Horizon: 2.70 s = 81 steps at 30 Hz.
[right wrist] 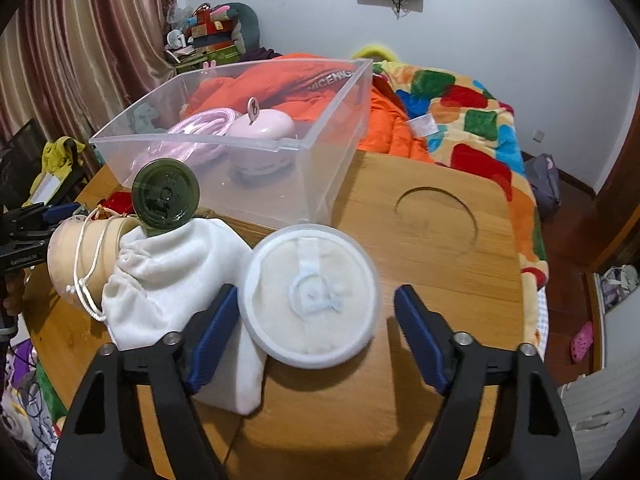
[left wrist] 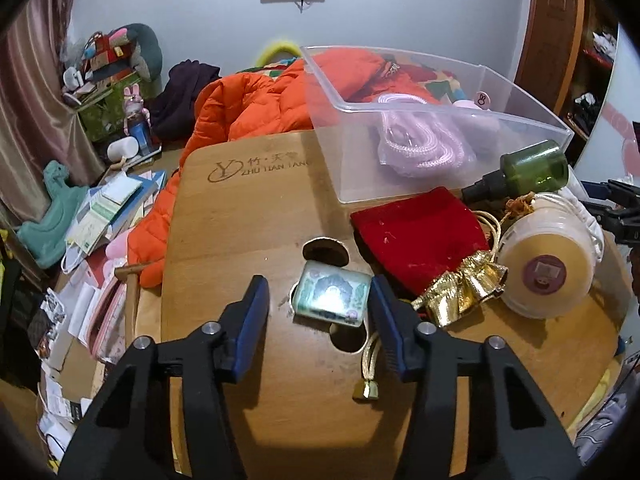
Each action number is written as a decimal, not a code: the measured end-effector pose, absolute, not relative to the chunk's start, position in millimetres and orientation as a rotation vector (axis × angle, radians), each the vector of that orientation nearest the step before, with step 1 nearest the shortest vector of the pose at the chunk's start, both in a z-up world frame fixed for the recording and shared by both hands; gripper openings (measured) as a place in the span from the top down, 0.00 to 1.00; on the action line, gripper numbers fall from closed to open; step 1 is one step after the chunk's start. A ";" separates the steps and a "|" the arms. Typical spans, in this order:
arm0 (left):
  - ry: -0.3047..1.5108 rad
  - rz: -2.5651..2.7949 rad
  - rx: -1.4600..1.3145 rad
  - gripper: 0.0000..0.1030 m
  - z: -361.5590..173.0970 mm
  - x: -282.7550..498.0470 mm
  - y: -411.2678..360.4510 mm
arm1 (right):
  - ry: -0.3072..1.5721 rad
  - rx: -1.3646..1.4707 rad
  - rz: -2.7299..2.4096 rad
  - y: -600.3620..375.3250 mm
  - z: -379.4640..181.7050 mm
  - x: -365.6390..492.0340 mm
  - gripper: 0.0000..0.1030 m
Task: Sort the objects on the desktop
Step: 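Grasp the white round lidded container with the right gripper while the left grasps the square badge, then carry the white container and square badge into the clear box and release both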
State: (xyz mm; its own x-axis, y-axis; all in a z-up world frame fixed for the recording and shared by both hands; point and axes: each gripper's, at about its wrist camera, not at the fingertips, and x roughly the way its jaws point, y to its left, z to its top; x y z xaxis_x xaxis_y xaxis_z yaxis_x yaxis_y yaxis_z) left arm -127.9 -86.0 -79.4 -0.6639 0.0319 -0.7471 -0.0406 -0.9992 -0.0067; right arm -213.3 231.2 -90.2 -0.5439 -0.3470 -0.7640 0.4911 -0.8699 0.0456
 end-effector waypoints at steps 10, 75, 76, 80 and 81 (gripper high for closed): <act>0.039 2.856 -1.250 0.68 -78.4 -125.4 -85.0 | 0.193 1.144 -2.392 236.1 -90.6 -212.9 0.36; 0.093 2.773 -1.101 0.68 -22.8 -230.8 -32.3 | 0.341 1.015 -2.337 154.0 -39.5 -271.4 0.35; 0.095 2.770 -1.102 0.68 -22.4 -230.6 -31.6 | 0.344 1.012 -2.342 153.9 -39.0 -270.5 0.33; 0.101 2.771 -1.101 0.67 -19.3 -226.8 -30.2 | 0.320 1.012 -2.347 157.8 -35.5 -266.5 0.26; 0.104 2.774 -1.099 0.67 -18.2 -225.4 -29.6 | 0.317 1.011 -2.347 159.3 -34.1 -264.2 0.25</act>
